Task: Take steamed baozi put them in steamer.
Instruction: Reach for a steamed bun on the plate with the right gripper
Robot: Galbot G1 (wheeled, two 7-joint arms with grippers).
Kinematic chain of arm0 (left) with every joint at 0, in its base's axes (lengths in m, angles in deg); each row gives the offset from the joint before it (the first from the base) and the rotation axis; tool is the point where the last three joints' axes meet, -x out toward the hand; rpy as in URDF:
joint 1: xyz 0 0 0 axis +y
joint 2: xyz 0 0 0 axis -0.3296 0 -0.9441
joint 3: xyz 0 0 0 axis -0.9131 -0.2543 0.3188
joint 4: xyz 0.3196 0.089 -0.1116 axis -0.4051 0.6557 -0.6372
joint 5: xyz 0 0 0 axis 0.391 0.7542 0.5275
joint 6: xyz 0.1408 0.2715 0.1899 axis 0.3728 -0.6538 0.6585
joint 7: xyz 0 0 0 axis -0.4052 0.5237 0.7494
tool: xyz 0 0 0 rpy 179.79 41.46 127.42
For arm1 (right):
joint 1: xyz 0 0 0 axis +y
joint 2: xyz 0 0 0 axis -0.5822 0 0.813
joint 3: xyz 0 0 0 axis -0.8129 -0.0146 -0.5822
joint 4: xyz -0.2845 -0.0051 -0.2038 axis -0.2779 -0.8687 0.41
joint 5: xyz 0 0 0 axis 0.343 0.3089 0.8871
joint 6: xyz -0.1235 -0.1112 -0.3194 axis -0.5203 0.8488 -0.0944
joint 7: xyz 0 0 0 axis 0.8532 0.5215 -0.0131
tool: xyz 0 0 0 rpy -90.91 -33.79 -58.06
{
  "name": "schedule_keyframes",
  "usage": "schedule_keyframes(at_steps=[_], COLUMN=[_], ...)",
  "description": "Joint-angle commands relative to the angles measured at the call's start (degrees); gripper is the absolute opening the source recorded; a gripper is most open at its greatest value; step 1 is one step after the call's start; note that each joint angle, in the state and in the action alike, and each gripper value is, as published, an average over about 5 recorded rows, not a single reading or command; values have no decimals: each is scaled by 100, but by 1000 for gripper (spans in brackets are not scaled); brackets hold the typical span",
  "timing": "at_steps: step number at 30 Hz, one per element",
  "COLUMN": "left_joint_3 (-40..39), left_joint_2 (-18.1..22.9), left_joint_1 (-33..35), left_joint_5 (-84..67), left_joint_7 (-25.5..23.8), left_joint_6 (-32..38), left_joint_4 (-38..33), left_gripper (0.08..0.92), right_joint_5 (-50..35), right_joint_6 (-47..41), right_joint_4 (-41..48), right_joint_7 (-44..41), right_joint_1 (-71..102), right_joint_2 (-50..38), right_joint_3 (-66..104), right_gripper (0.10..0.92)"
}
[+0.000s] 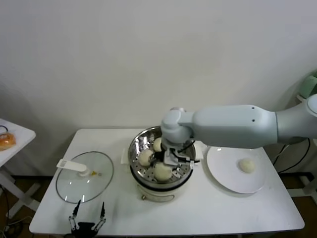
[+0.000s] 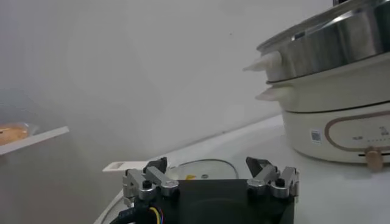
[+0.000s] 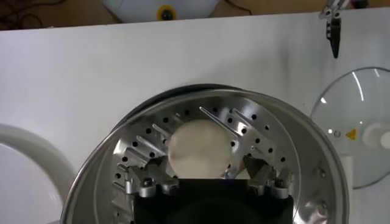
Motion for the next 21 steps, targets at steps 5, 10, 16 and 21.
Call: schedule_keyframes(at_steps=[5, 10, 16, 21], left_joint_3=[-30, -36, -45, -42], left_joint_2=[130, 119, 98, 88], left_joint_1=[15, 36, 48, 74], left_joint_5=[50, 48, 30, 16], left_joint_7=[-2, -1, -6, -10], left_joint_6=[-4, 0, 1, -2], left_joint_4=[-8, -24, -50, -82], left_gripper=[823, 823, 823, 823], right_joint_5=[-1660, -2433, -2526, -2221], right_joint_6=[-115, -917, -1688, -1869], right_joint_4=[280, 821, 1614, 2124], right_joint_7=[-512, -534, -499, -487], right_joint_1=[-1242, -1503, -1083, -519], right_joint_2=[-1051, -1554, -2095, -2365], right_joint_3=[-710, -1398, -1506, -1309], right_gripper=[823, 823, 823, 823])
